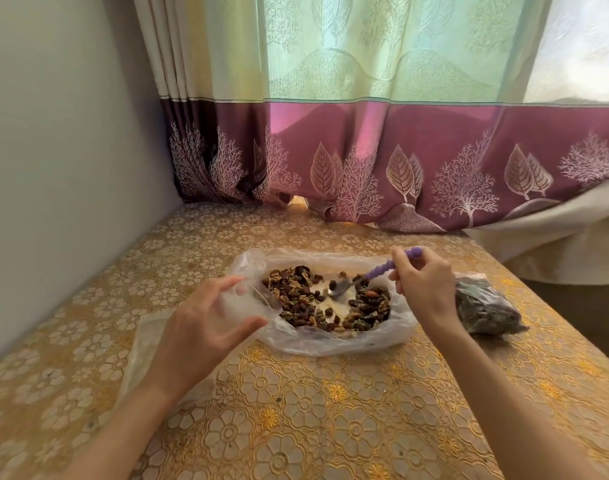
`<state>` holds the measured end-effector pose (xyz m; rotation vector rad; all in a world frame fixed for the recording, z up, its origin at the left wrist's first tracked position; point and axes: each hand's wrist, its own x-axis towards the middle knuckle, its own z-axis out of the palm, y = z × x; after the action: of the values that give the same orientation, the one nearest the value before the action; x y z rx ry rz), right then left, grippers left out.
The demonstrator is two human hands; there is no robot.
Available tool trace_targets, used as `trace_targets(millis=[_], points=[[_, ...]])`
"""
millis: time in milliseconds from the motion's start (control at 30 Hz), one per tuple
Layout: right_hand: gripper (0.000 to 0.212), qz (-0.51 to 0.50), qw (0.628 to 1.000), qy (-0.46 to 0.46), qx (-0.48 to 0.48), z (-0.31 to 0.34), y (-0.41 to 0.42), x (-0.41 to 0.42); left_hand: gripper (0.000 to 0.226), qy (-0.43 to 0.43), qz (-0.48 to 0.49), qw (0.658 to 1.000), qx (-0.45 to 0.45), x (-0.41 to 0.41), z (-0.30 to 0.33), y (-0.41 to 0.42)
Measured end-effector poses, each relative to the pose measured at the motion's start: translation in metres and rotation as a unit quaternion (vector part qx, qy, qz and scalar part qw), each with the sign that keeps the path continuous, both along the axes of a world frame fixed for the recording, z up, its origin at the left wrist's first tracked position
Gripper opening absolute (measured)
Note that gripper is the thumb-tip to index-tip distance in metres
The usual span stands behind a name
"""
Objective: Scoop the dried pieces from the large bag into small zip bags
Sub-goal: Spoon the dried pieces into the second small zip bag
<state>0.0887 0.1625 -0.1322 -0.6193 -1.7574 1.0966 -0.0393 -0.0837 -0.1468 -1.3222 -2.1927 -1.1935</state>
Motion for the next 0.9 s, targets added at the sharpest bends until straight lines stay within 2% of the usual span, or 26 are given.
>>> trace_targets(millis=[333,467,600,700,767,900], points=[[0.028,0.066,0.990,-0.003,-0.127,-0.001,-0.015,-0.039,0.082,-0.010,0.011,1.000,0.017,-0.003,-0.002,-0.001],[0.048,0.118,0.973,-0.009,-0.199,0.000,-0.016,-0.042,0.076,-0.006,0.010,1.000,0.019,-0.003,-0.001,-0.001],[0.054,0.135,0.951,-0.017,-0.277,0.002,-0.013,-0.037,0.073,-0.016,0.015,0.999,0.026,-0.004,-0.002,0.000],[0.047,0.116,0.939,-0.003,-0.323,0.004,-0.009,-0.033,0.060,-0.081,0.007,0.995,0.062,-0.005,-0.003,0.000],[0.031,0.106,0.931,0.011,-0.348,0.007,-0.006,-0.032,0.051,-0.124,-0.008,0.988,0.095,-0.005,-0.003,0.000],[0.019,0.106,0.925,0.022,-0.364,0.011,-0.003,-0.033,0.047,-0.143,-0.009,0.985,0.093,-0.003,-0.002,0.002]])
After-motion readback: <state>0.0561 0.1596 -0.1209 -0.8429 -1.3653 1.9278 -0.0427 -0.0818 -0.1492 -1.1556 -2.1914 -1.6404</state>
